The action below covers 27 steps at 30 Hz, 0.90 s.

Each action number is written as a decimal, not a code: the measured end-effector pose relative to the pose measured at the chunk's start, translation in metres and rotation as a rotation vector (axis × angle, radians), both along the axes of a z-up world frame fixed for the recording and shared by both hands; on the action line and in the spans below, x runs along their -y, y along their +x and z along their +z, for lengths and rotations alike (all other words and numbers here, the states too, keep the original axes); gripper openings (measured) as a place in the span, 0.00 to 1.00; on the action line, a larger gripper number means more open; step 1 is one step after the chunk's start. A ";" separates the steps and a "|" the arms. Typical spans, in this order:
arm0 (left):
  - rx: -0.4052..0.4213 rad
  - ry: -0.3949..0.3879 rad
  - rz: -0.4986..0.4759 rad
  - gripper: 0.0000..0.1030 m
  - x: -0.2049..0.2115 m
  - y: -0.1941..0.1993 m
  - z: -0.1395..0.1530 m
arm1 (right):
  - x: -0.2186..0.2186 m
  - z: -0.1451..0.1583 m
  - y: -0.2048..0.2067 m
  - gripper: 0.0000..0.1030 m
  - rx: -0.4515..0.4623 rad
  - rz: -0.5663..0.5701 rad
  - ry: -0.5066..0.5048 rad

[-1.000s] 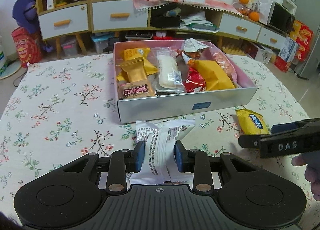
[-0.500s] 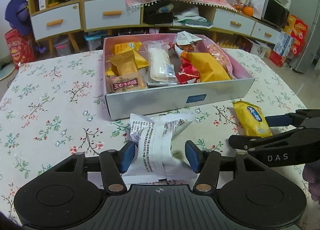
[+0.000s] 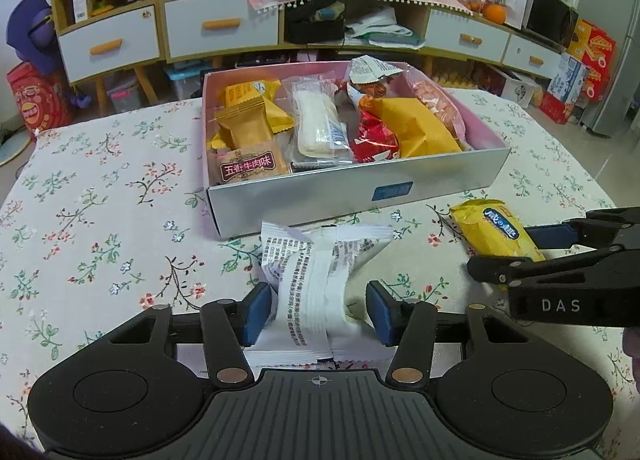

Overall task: Organize snacks
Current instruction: 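Lift the white packet with the left tool while the right tool grasps the yellow chip bag, then carry the white packet and yellow chip bag into the box and open both tools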

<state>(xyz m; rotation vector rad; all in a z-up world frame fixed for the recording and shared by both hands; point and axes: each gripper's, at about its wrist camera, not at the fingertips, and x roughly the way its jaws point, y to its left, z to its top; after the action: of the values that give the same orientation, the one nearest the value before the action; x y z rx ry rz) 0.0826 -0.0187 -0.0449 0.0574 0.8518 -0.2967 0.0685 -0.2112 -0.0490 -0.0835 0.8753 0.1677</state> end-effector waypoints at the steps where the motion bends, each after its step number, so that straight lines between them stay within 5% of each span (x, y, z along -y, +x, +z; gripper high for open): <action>1: 0.001 0.004 0.001 0.44 0.000 0.000 0.000 | 0.000 0.001 0.000 0.29 0.003 -0.001 -0.002; 5: 0.000 0.014 -0.005 0.34 0.000 0.000 0.001 | 0.001 0.002 0.000 0.22 0.001 -0.001 -0.003; 17: 0.016 0.016 -0.024 0.31 0.001 -0.003 0.009 | 0.001 0.011 0.002 0.15 -0.018 -0.007 -0.011; 27: 0.016 -0.022 0.003 0.31 -0.008 -0.003 0.017 | 0.028 0.023 0.008 0.09 -0.072 -0.089 0.188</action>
<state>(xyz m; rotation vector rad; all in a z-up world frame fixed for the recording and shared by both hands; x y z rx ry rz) 0.0800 -0.0105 -0.0276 0.0382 0.8326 -0.3024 0.0763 -0.2390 -0.0263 0.1378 0.9292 0.1696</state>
